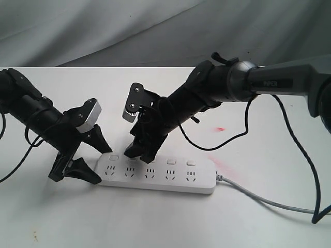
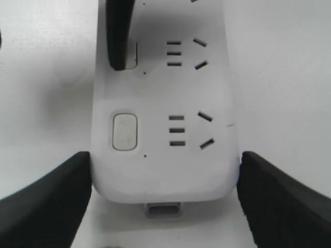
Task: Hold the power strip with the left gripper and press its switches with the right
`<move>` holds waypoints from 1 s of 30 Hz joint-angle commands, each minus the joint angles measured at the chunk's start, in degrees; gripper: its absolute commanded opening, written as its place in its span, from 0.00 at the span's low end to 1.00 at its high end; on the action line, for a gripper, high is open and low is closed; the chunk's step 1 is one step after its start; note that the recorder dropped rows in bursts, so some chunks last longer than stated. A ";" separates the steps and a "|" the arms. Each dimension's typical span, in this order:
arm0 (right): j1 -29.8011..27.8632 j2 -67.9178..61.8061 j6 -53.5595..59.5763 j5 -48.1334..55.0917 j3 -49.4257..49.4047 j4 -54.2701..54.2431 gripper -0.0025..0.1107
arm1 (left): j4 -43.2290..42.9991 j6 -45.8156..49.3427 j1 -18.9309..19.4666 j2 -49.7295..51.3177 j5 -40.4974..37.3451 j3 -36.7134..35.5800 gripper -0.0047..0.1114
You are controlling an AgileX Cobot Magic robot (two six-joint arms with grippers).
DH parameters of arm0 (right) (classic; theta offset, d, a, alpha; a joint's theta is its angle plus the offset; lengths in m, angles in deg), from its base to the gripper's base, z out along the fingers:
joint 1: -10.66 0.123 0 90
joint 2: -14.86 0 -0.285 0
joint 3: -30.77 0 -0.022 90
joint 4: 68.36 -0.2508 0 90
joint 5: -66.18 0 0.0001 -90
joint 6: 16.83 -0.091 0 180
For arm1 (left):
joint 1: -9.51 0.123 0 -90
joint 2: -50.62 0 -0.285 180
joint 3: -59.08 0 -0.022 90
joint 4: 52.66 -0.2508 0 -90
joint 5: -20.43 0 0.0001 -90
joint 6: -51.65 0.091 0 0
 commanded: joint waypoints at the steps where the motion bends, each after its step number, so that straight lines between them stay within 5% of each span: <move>1: -0.11 -0.05 0.11 -0.21 -0.03 0.82 0.53 | -0.11 0.32 -0.28 0.18 -0.18 0.23 0.06; 22: 0.04 -3.70 -7.22 -0.76 -0.03 14.17 0.53 | -0.11 0.32 -0.28 0.18 -0.18 0.23 0.06; 30: -0.35 -0.60 -5.76 1.32 -0.03 7.62 0.53 | -0.11 0.32 -0.28 0.18 -0.18 0.23 0.06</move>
